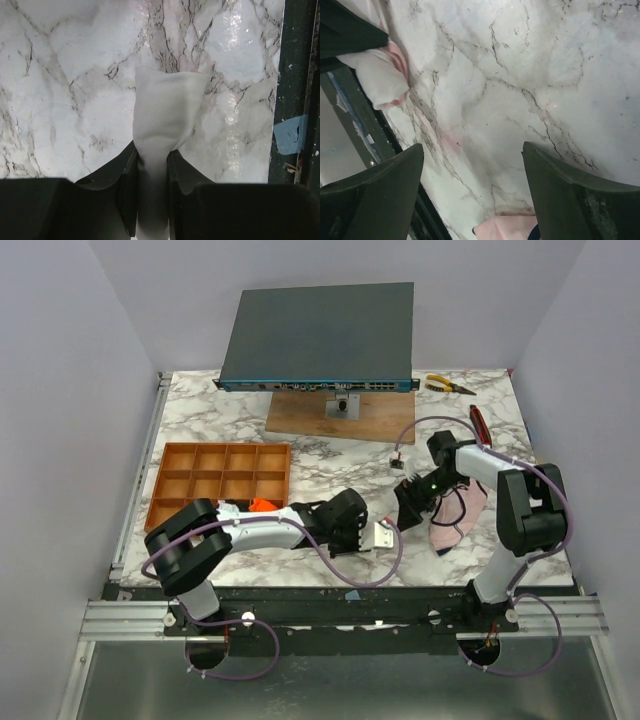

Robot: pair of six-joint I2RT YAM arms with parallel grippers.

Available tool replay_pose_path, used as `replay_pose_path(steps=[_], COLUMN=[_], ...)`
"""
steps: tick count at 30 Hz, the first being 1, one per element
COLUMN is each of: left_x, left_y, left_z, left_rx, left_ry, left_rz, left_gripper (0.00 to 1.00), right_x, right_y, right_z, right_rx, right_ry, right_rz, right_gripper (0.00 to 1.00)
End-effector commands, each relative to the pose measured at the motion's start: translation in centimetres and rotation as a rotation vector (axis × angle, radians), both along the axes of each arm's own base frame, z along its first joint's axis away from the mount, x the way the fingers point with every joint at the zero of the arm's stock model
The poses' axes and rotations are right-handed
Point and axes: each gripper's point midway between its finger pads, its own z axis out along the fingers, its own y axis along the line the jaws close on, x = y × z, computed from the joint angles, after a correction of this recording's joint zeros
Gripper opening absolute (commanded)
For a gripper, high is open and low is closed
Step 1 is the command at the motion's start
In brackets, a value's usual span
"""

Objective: Roll the underwear
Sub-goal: Pick up the underwear from the center of the board.

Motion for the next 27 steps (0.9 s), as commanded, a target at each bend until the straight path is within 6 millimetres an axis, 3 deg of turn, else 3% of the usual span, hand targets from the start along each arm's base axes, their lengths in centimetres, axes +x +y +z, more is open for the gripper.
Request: replay_pose_path(steps=[1,3,9,13,23,27], left_x=[0.3,1.0,2.9,4.6,9.8,11.0], left_y=[1.4,1.6,3.1,5.6,16.5,21.4], left_z=[1.7,2.9,7.5,10.1,14.4,14.5], left_rx=[-0.004,-0.037,-0.113,-0.140,-0.186,-0.158], left_ry=[0.010,0.022,0.026,-0.035,-0.239,-0.303], left_rz=[0.030,0.060,0.136,0.218,0.586,0.707], left_gripper=[0.00,0.00,0.00,0.00,0.00,0.00], right_x=[2.5,2.9,4.2,4.2,4.6,4.9], right_y=[-2.4,-2.3,-1.6,-1.4,-0.5,0.2], right_z=[-1.9,-1.0,2.5,3.6,6.0,7.2], right_rx=[-0.149,-0.145,-0.107,-0.089,-0.028,0.010], right_ry=[-0.149,-0.181,-0.273,-0.305,-0.375,-0.412], right_rz=[0.009,-0.005,-0.050,-0.070,-0.124,-0.144], right_gripper=[0.84,1.00,1.00,1.00,1.00,1.00])
